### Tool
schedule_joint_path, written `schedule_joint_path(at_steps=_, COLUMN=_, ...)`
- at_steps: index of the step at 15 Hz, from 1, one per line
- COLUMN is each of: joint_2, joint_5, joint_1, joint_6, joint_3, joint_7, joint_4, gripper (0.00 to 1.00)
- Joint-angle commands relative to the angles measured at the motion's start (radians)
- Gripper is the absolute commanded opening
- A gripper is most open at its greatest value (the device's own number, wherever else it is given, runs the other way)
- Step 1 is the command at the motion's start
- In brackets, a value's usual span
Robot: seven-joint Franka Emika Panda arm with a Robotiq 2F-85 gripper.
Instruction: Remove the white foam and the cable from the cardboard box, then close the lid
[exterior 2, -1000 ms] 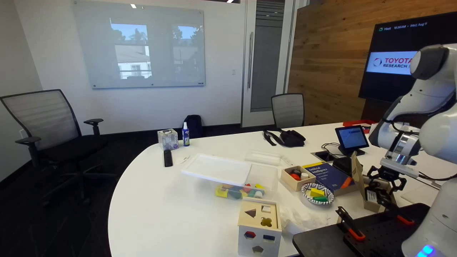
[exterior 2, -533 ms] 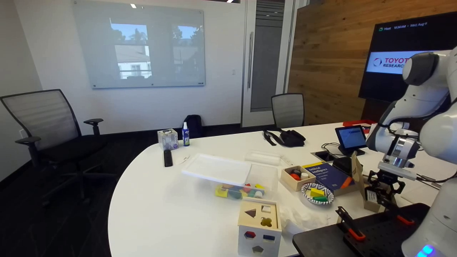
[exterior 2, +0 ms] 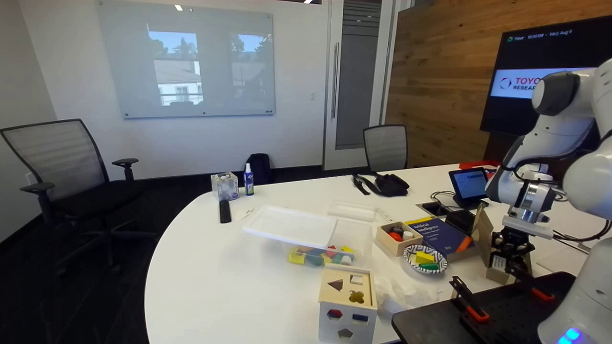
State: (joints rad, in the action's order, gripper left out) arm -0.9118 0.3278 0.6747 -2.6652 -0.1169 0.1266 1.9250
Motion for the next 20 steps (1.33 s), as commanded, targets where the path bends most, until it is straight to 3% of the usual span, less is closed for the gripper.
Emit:
schedule_joint_path(at_steps=1, joint_2=-0.020, joint_5=-0.024, joint_1=-0.025, joint_6=-0.002, joint_3=-0.025, joint_7=-0.044, joint_4=-0.011, gripper=0.00)
schedule_joint_path(at_steps=11, joint_2=0.178, joint_5=-0.010, joint_1=0.018, joint_6=0.064, joint_3=0.002, joint_7=0.026, joint_4=0.110, gripper=0.02)
schedule_joint_path(at_steps=20, joint_2=0.475, joint_5=0.020, joint_1=0.066, joint_6=0.097, joint_3=-0.004, joint_7=0.137, joint_4=0.304, gripper=0.02)
